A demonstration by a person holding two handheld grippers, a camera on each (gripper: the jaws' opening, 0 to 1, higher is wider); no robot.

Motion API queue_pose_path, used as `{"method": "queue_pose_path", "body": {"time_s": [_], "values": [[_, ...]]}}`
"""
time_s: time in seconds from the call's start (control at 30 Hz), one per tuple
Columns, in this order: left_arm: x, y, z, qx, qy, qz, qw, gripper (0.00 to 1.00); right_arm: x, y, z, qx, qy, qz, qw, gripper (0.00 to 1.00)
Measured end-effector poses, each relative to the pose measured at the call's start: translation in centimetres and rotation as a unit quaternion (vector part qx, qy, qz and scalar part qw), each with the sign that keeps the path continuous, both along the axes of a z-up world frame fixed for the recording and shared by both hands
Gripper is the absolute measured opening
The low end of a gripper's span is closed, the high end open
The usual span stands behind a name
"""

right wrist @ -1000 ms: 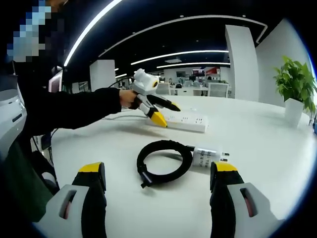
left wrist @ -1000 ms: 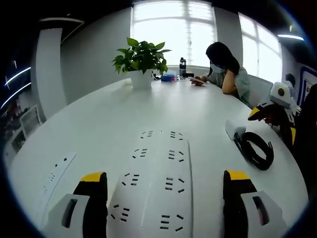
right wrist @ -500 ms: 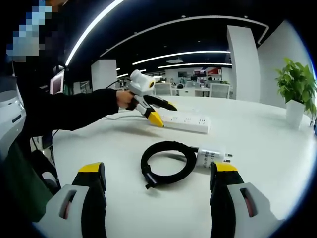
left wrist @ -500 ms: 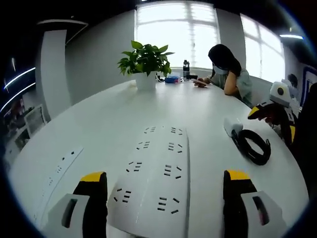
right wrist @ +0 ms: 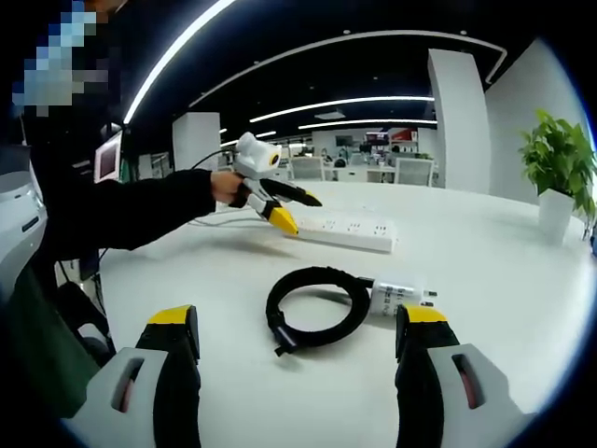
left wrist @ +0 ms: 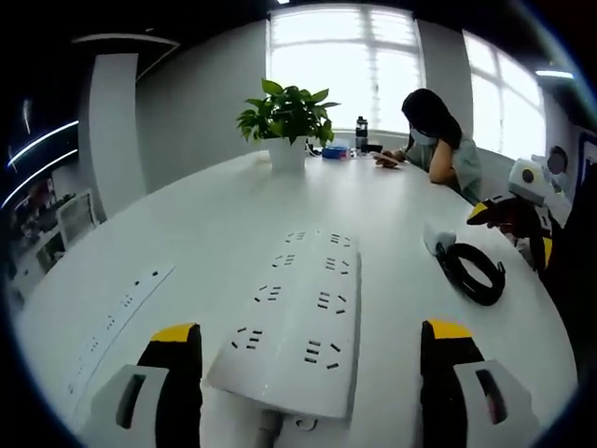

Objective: Straighten the power strip on the desk, plug the charger into it

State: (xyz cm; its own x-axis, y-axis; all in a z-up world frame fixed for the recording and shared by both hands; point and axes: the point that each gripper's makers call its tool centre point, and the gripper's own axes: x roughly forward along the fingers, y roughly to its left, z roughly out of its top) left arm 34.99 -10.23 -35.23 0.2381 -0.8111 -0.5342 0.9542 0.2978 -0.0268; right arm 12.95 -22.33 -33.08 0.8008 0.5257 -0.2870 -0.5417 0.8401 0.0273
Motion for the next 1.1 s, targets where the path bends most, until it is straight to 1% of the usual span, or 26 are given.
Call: {"method": "queue_pose_path", "body": {"time_s": [0.17,0.23,0.3,0.4,0.47,0.63,0.77,0.83,1.0,1.1], "values": [[-0.2,0.5,0.0,-0.003,-0.003,0.009,1.0,0.99,0.0,0.1,0.1,-0.001,-0.001,0.001,1.0,0.87],[-0.1,0.6,-0.3,0.001,-0.01,0.014,0.9999,0.99,0.0,0.2,0.2,-0.001,-0.002,0.002,1.0,0.87],[-0.1,0.6,-0.5,0.005,-0.009,0.013,0.9999,0.99,0.0,0.2,0.3,-0.003,-0.002,0.004,1.0,0.87],[-0.3,0.7,-0.4,-0.002,-0.008,0.016,0.9998,0.99,-0.1,0.3,0.5,-0.005,-0.003,0.005,1.0,0.87],[-0.4,0.7,-0.2,-0.006,-0.017,0.016,0.9997,0.99,-0.1,0.3,0.7,-0.006,-0.005,0.005,1.0,0.87],[-0.5,1.3,-0.3,0.004,-0.025,0.02,0.9995,0.99,-0.1,0.6,0.9,-0.006,-0.008,0.007,0.9999,0.87],[-0.8,1.8,0.0,-0.002,-0.024,0.024,0.9994,0.99,-0.2,0.9,0.8,-0.005,-0.007,0.01,0.9999,0.87],[-0.8,2.0,0.1,-0.003,-0.028,0.028,0.9992,0.99,-0.2,0.9,0.8,-0.005,-0.007,0.011,0.9999,0.87],[-1.2,2.7,0.0,0.0,-0.028,0.04,0.9988,0.99,-0.2,0.9,0.8,-0.006,-0.008,0.009,0.9999,0.87],[-1.4,3.0,0.0,-0.006,-0.02,0.044,0.9988,0.99,-0.2,0.9,0.9,-0.005,-0.008,0.01,0.9999,0.87]]}}
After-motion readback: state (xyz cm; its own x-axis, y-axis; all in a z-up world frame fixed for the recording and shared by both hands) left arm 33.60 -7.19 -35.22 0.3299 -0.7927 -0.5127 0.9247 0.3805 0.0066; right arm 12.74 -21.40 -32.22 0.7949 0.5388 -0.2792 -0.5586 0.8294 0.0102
